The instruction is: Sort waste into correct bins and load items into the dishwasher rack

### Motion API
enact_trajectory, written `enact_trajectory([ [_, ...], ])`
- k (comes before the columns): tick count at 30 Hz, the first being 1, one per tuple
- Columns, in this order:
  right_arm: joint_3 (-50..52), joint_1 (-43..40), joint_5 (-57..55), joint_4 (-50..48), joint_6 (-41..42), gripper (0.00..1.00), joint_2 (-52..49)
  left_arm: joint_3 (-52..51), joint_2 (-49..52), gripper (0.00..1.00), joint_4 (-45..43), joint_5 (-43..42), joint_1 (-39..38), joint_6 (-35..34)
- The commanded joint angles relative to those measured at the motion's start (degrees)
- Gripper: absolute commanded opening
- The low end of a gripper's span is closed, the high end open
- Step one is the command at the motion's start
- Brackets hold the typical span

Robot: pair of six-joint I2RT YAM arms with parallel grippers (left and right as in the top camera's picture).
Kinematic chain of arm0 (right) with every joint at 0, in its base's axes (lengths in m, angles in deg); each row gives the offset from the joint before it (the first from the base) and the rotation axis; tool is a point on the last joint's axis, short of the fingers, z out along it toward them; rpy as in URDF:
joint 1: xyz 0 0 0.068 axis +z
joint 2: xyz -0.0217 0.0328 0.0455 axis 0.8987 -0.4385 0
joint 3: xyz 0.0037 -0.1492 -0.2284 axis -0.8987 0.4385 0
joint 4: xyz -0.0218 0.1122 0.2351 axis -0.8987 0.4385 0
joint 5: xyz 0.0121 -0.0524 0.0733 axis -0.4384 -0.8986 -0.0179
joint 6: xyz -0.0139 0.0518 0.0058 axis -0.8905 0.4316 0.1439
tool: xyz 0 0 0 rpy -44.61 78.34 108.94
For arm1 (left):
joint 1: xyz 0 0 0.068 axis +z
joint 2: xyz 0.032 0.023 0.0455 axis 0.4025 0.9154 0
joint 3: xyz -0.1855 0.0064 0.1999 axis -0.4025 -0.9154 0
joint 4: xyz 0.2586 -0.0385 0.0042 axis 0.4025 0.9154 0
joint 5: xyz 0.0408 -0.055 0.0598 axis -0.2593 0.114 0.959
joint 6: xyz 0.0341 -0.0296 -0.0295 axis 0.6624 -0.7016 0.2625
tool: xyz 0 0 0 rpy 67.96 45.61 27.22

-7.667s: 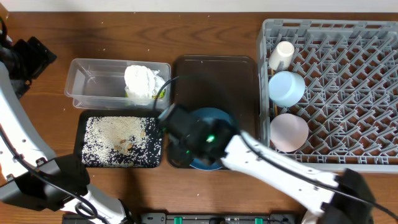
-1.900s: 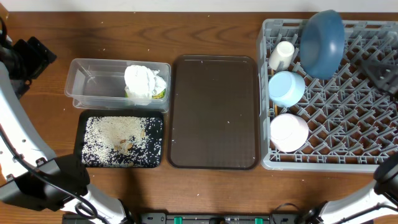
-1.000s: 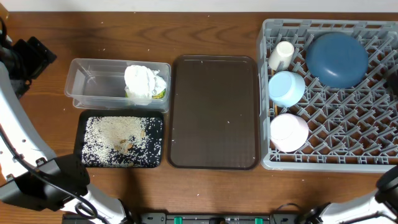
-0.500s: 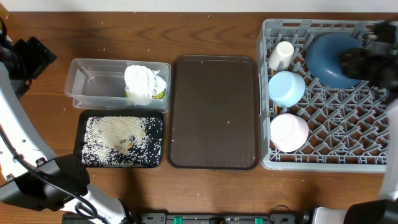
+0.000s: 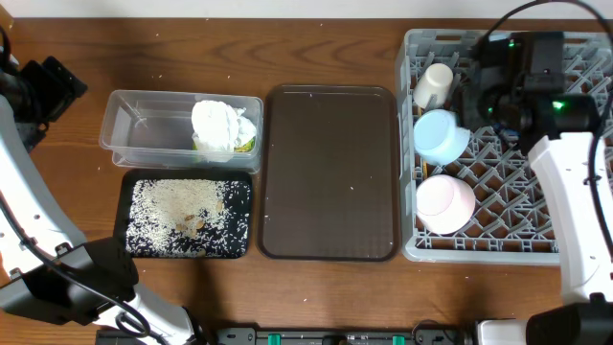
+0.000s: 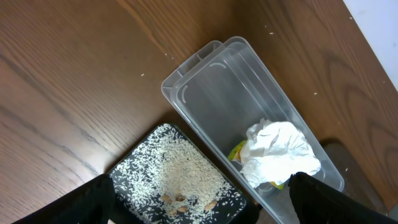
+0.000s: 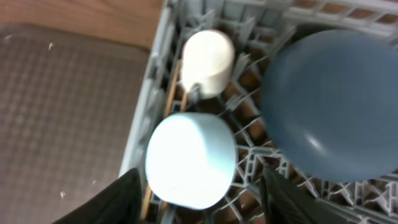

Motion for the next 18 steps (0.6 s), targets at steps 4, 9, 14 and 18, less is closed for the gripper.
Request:
enact_trajectory([
  [4,-0.02,2.36,0.94,2.75,-0.7,0.99,-0.44,0.31,0.42,0.92,0.2,0.33,0.28,-0.09],
  [9,-0.02,2.32,0.92,3.5,-0.7,0.99,-0.44,0.31,0.42,0.92,0.17,0.33,0.28,-0.09],
  [14,-0.02,2.29,0.92,3.52,-0.7,0.99,-0.44,0.31,0.42,0.92,0.2,0.31,0.28,-0.09],
  [18,-0.02,2.32,0.92,3.5,-0.7,0.99,-0.44,0.31,0.42,0.92,0.2,0.33,0.28,-0.09],
])
